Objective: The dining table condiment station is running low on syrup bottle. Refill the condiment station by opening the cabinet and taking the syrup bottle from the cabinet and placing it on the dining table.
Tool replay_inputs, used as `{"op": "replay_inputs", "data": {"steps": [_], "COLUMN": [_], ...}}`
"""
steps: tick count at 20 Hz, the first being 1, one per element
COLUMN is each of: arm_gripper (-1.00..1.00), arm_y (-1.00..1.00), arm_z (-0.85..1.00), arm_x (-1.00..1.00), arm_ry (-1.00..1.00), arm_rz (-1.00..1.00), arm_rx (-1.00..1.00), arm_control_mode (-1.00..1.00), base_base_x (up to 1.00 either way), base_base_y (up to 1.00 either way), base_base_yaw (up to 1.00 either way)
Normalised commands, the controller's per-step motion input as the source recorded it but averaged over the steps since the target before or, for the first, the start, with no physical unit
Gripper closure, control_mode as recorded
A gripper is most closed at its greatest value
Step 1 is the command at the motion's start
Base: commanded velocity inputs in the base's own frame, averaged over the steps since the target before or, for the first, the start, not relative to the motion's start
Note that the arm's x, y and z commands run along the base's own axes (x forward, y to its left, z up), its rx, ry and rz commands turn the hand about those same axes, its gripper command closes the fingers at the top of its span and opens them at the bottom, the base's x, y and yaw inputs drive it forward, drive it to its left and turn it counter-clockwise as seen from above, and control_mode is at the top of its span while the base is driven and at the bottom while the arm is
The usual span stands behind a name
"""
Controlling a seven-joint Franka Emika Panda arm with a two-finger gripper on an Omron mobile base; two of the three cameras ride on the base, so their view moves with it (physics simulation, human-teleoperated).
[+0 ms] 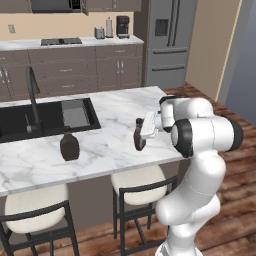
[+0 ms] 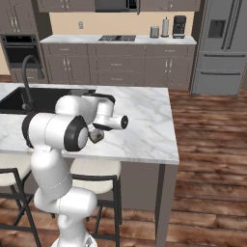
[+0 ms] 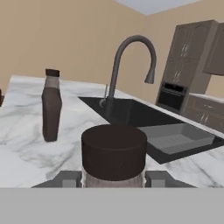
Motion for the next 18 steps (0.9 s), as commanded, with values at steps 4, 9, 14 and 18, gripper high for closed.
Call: {"op": "replay_inputs", "data": {"steps": [4,9,14,18], "arm_gripper": [1.00,1.00,1.00,1.00], "arm_y": [0.00,-0.03,-0.09,-0.01], "arm_z": [-0.14,-0.22,-0.23,-0.21], "arm_x": [0.19,0.07,0.01,-0.03], "arm_ry": [0.00,0.00,0.00,-0.02], "arm_rz": [0.00,0.00,0.00,0.00], "arm_rx": [0.00,0.00,0.00,0.00], "arm_control_mode": [-1.00,-1.00,-1.00,-1.00], "base_base_x": [0.00,0.00,0.00,0.00], "base_base_y": [0.00,0.00,0.00,0.00], "base_base_yaw": [0.00,0.00,0.00,0.00]}}
